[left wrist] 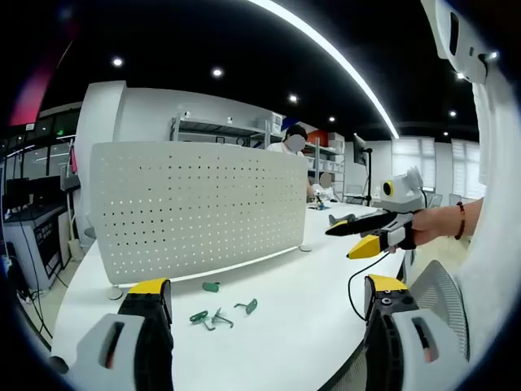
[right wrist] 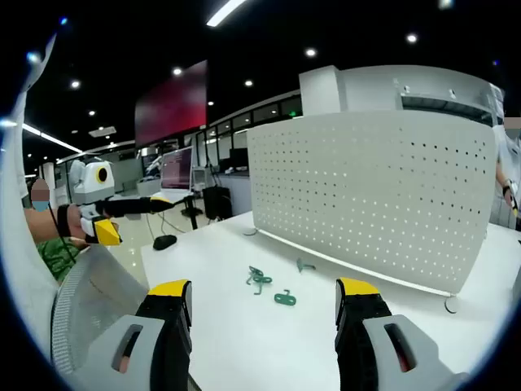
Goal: Insert the hook assembly into the mounting plate slot until the hook locks in place.
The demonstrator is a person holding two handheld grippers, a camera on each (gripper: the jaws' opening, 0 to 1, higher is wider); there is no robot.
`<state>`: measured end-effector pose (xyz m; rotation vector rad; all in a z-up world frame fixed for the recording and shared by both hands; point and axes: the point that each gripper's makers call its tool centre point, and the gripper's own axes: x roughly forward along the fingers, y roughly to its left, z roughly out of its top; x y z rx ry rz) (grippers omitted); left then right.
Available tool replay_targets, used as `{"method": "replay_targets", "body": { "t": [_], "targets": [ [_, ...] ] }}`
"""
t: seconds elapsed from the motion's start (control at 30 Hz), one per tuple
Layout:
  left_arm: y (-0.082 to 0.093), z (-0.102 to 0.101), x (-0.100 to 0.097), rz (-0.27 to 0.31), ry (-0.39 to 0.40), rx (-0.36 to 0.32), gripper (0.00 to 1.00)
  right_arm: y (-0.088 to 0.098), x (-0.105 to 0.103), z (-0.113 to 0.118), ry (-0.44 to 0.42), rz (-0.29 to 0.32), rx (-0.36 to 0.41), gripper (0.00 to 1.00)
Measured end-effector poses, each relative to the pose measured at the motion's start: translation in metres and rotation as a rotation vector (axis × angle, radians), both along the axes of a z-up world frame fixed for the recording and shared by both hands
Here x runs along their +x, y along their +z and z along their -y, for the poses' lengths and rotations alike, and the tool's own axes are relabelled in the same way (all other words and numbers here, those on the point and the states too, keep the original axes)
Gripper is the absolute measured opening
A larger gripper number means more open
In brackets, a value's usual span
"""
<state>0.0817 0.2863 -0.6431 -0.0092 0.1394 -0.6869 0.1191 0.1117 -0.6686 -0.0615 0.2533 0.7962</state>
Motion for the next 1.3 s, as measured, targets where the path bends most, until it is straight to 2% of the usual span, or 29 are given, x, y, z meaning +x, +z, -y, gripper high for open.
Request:
{"method": "replay_targets", "body": {
  "t": [0.47,0.5,0.53,0.57,0.67,0.73,0.83,0.93,1.3],
  "targets": [
    [-0.001,-0.007,-0.001,-0.012,0.016,-0.029,1.00,-0.001,0.000,0.000,0.009,-0.002,-0.015,0.73],
    [-0.003,-0.006,-0.001,-0.018,0.012,-0.014,1.00,0.000,0.000,0.000,0.009,-0.002,-0.013,0.73],
    [-0.006,-0.007,-0.001,-0.016,0.019,0.028,1.00,0.000,0.000,-0.001,0.010,-0.003,-0.012,0.73],
    [-0.006,-0.007,0.000,-0.011,0.026,0.034,1.00,0.000,0.000,-0.001,0.013,-0.003,-0.014,0.73],
    [-0.001,-0.008,0.000,-0.005,0.028,-0.013,1.00,0.001,0.000,-0.003,0.020,-0.002,-0.015,0.72],
    [-0.001,-0.014,0.002,0.012,0.057,0.015,1.00,0.000,0.000,-0.004,0.021,-0.004,-0.018,0.72],
    [0.000,-0.013,0.002,0.004,0.052,-0.018,1.00,-0.001,-0.001,-0.006,0.026,-0.009,-0.017,0.72],
    [-0.003,-0.013,0.002,0.000,0.050,0.005,1.00,-0.003,-0.001,-0.007,0.030,-0.014,-0.025,0.72],
    [-0.007,-0.011,0.002,-0.012,0.036,-0.013,1.00,0.004,0.002,-0.014,0.040,-0.007,-0.043,0.70]
  ]
}}
